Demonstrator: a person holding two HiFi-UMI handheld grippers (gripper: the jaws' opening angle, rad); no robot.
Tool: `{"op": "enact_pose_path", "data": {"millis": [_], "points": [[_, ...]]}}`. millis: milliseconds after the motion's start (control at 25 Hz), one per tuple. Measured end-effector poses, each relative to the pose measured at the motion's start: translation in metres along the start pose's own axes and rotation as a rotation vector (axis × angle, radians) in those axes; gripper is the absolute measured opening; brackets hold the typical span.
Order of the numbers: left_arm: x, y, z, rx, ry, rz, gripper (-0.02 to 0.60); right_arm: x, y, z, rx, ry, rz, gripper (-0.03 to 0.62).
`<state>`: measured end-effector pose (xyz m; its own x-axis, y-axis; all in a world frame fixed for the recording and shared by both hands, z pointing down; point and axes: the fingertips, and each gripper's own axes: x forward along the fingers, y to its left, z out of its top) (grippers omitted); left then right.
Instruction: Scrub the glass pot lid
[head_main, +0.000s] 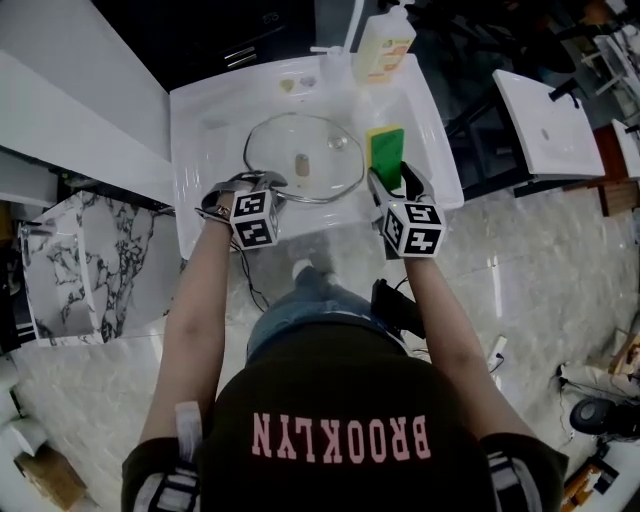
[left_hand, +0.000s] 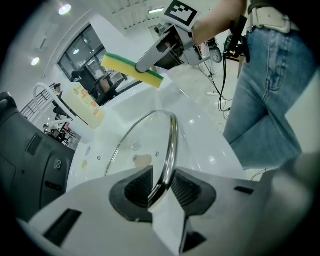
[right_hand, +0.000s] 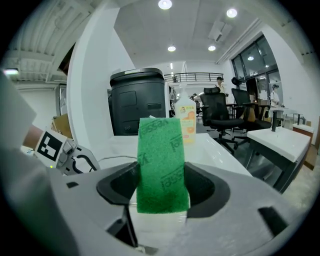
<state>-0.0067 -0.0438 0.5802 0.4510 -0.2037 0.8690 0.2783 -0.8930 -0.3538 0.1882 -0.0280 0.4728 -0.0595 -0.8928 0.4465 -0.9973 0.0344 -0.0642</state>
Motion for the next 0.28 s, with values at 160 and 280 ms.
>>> {"op": "enact_pose_path", "data": {"millis": [160,280], "points": [[-0.0007,0.0028,0.0007,-0.027,0.002,-0.015,0.098,0.0024,-0.0002,0.0055,-0.044,0.01,0.025,0.273],[-0.0015,-0.0001,-0.0006,-0.051,0.002,-0.033,0.104,0.0042,0.0018,0.0073,-0.067,0.011,0.039,0.273]]}}
